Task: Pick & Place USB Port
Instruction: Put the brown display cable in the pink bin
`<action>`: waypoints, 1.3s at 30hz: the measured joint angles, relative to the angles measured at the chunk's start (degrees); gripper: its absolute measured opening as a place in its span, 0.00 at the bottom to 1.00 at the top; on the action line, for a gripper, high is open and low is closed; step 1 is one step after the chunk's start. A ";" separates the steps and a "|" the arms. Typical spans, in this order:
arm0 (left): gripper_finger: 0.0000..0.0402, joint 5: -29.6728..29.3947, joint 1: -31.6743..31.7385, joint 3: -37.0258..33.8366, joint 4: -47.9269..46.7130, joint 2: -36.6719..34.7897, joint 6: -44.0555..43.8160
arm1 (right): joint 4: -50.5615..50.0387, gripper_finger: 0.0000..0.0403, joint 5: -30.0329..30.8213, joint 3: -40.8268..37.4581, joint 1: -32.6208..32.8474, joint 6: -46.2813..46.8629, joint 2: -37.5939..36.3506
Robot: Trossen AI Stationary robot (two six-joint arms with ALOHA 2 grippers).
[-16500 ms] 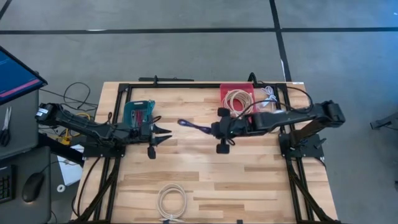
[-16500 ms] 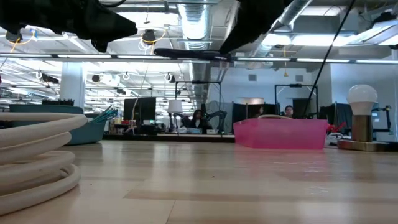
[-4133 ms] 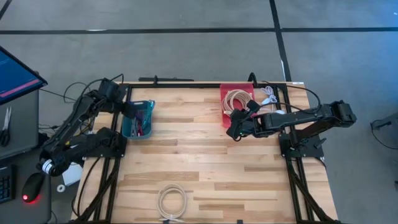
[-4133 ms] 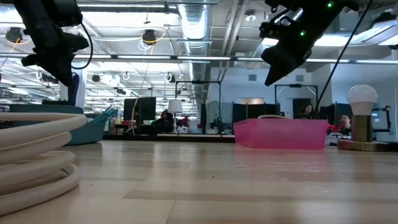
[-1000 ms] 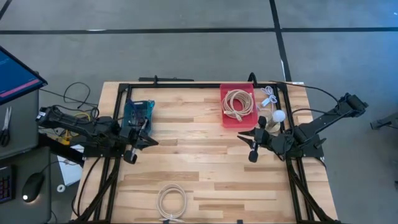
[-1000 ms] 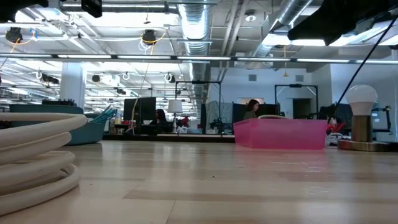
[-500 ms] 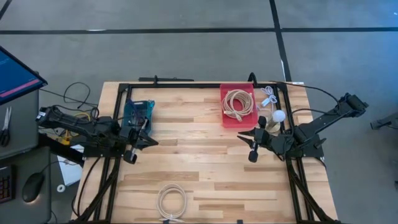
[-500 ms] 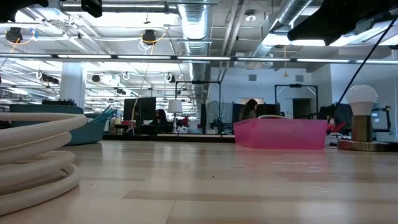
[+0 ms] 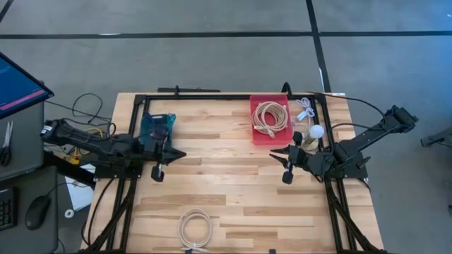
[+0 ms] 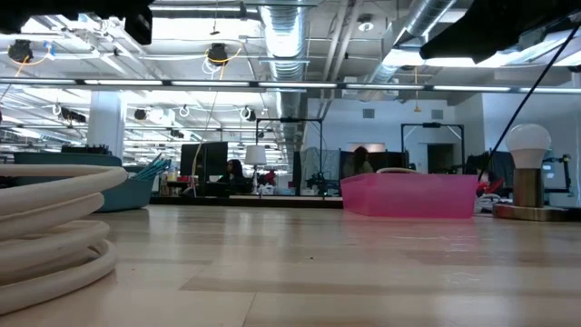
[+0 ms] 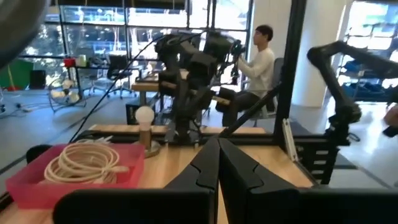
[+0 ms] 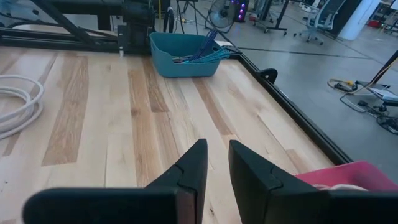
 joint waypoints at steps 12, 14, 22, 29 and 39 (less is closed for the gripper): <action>0.01 -0.14 -0.04 9.96 -17.49 9.28 -1.52 | -0.01 0.15 0.00 0.00 0.00 0.02 0.00; 0.01 0.72 -0.02 11.57 -20.69 10.87 -1.70 | 0.00 0.15 0.00 0.00 0.00 0.02 0.00; 0.01 4.78 -0.40 17.18 -28.26 18.58 -5.17 | -0.09 0.15 0.02 0.00 -0.02 1.99 0.00; 0.01 8.06 -4.85 21.67 -30.86 25.78 -8.67 | -0.20 0.15 0.03 0.00 -0.02 2.03 0.00; 0.01 15.39 -9.91 23.48 -37.91 30.30 -26.99 | -0.35 0.15 0.07 0.00 -0.87 3.54 -0.01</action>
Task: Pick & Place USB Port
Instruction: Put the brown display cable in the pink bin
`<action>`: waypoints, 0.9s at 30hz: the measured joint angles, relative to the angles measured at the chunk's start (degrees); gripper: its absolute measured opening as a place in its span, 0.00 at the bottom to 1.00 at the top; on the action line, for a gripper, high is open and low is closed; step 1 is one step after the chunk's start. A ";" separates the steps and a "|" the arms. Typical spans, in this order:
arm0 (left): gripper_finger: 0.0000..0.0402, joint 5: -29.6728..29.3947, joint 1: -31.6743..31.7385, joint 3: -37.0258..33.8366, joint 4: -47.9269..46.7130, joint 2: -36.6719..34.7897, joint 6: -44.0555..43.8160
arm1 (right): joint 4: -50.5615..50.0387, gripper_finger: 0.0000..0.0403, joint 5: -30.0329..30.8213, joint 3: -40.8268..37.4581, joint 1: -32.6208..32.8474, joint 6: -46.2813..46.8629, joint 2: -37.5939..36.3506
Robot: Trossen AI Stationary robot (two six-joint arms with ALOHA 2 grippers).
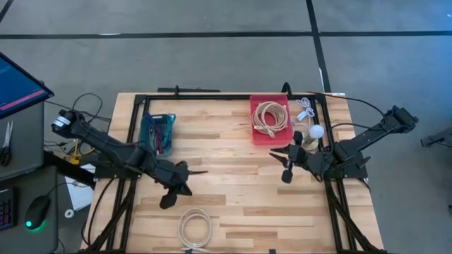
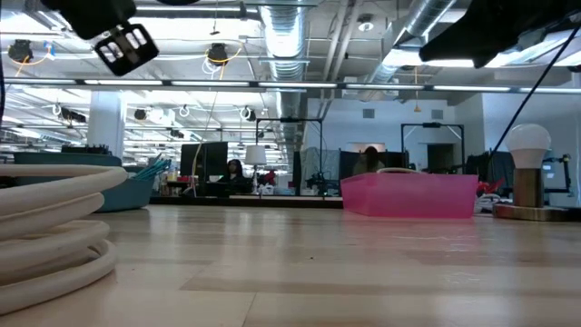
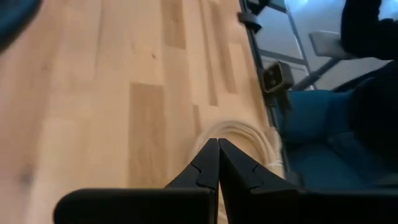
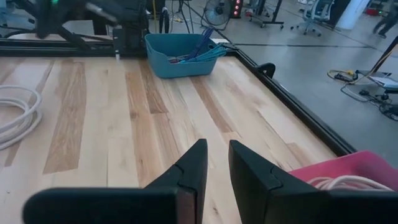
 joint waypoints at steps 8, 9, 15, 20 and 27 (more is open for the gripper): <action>0.01 -0.35 -3.24 0.02 0.37 2.38 -5.35 | -0.07 0.15 -0.02 0.00 -1.82 1.73 -0.01; 0.01 -0.46 -3.57 0.02 0.43 2.82 -5.16 | -0.07 0.15 -0.02 0.00 -1.97 1.73 -0.01; 0.01 -0.69 -4.05 0.02 0.48 5.28 -4.95 | -0.08 0.15 -0.03 0.00 -2.19 2.84 0.00; 0.01 -0.67 -4.05 0.02 0.64 4.95 -5.32 | -0.09 0.15 -0.03 0.00 -2.19 2.99 -0.01; 0.06 -0.25 -3.92 0.00 0.88 4.83 -8.07 | -0.11 0.15 -0.05 0.00 -2.19 2.99 -0.01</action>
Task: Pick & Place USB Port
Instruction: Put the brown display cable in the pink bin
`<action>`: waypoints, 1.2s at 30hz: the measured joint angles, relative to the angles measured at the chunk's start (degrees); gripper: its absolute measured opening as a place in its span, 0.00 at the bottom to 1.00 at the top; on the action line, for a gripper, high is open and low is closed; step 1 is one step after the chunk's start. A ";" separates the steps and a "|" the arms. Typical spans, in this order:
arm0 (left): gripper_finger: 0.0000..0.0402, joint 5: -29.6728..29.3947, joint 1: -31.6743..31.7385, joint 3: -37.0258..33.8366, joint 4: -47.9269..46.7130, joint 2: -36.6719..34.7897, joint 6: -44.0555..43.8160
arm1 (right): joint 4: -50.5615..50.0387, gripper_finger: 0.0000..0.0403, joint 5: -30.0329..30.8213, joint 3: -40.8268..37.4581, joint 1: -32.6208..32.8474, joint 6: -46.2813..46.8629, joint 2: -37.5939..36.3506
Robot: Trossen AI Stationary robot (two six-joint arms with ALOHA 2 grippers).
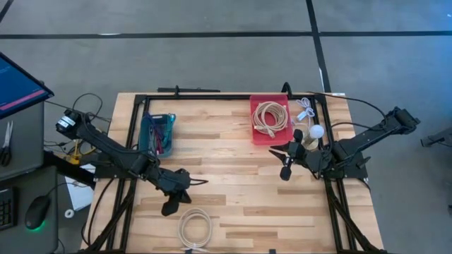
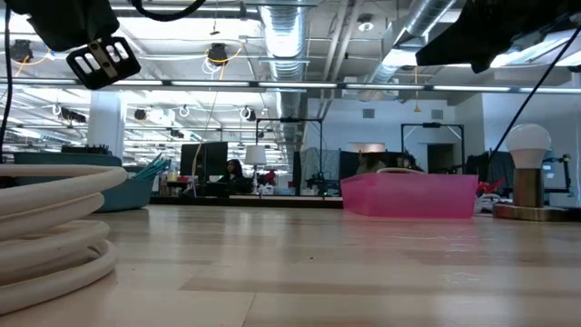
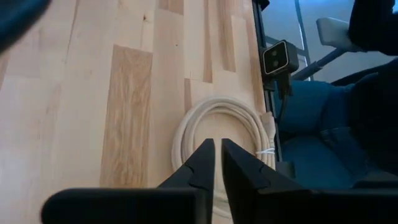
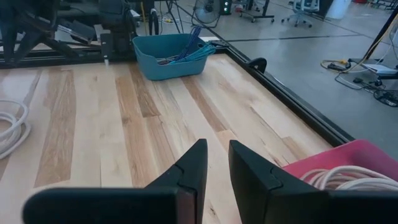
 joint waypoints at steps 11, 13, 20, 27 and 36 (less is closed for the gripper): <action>0.31 0.00 0.06 0.00 -0.15 4.06 -4.40 | -0.02 0.15 0.00 0.00 0.00 0.00 0.00; 0.34 0.22 -0.04 0.00 -0.27 6.50 -4.40 | -0.02 0.15 0.00 0.00 0.00 0.00 0.01; 0.37 2.32 -0.07 -0.02 -0.23 13.48 -4.19 | -0.02 0.15 -0.01 0.00 0.04 0.00 0.01; 0.37 5.18 -0.07 -0.04 0.93 17.02 -4.25 | -0.02 0.15 -0.02 0.00 0.04 0.00 0.02; 0.37 5.63 -0.07 -0.04 4.22 18.95 -4.88 | -0.02 0.15 -0.02 0.00 0.04 -0.02 0.02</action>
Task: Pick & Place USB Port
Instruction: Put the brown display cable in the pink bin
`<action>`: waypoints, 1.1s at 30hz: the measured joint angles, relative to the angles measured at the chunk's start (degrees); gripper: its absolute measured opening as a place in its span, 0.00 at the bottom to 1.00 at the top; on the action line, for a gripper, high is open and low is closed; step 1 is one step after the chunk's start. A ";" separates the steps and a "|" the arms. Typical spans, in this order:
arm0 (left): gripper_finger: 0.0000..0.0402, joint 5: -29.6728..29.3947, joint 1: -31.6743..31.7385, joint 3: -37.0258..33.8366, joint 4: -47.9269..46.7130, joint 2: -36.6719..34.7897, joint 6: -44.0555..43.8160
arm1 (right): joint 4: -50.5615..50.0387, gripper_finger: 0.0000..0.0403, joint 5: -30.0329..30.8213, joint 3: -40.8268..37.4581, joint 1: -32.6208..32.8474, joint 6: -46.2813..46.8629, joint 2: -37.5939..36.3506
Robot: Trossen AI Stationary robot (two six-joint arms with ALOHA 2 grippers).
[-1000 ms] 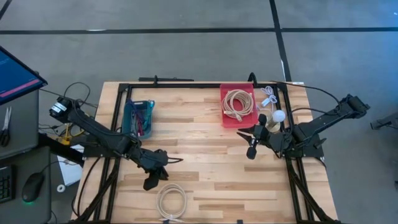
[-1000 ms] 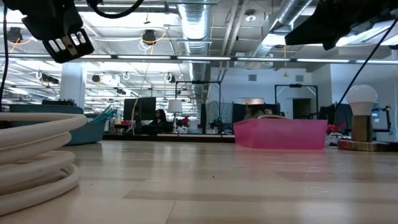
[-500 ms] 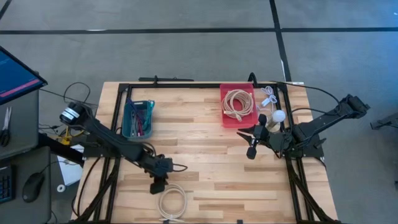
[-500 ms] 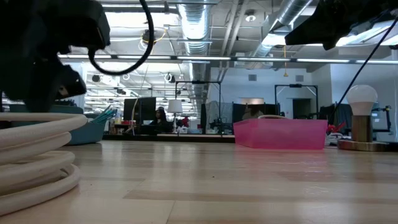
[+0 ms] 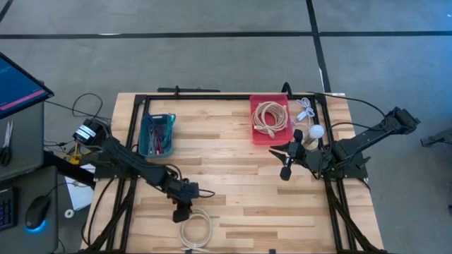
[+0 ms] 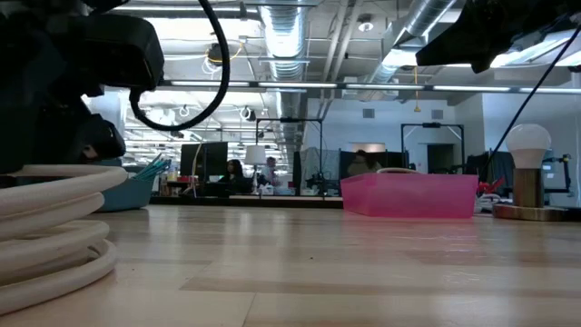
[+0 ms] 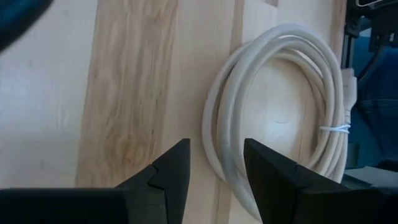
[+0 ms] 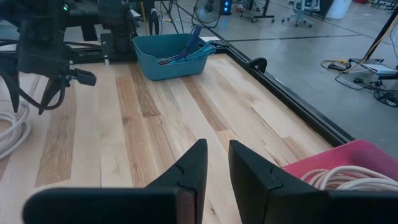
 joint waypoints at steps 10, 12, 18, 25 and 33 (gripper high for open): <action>0.31 1.08 0.00 -0.04 3.64 4.36 -2.52 | -0.02 0.15 0.00 0.00 0.00 0.00 0.00; 0.26 1.08 0.00 -0.04 4.74 4.89 -2.48 | -0.02 0.15 0.00 0.01 0.00 0.00 -0.01; 0.04 0.89 0.00 -0.04 4.90 4.44 -0.17 | 0.00 0.15 -0.02 0.02 0.00 0.00 -0.02; 0.03 0.49 0.19 -0.05 4.92 2.37 3.63 | 0.02 0.15 -0.02 0.00 0.00 0.02 -0.02; 0.03 -6.33 2.75 -0.06 4.70 -8.33 10.10 | 0.03 0.15 -0.05 0.02 0.00 0.26 -0.01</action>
